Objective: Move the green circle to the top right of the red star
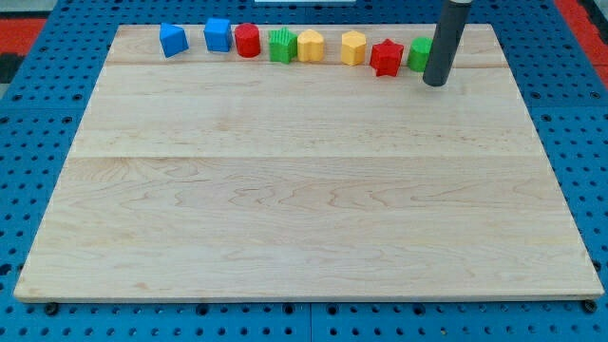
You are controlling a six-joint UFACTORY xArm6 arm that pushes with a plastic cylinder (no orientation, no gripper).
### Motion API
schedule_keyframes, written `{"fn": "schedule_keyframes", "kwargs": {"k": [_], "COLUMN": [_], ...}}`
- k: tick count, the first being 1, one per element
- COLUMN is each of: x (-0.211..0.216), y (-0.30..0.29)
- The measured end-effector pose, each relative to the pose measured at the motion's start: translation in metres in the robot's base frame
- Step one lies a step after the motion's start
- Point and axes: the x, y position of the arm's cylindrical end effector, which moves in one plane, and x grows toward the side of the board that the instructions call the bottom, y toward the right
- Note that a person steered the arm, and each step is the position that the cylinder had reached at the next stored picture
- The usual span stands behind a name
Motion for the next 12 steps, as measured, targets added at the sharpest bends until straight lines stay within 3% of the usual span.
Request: {"fn": "schedule_keyframes", "kwargs": {"k": [2,6,9,12], "x": [-0.017,-0.005,-0.071,-0.022], "y": [0.001,0.003,0.008,-0.012]}}
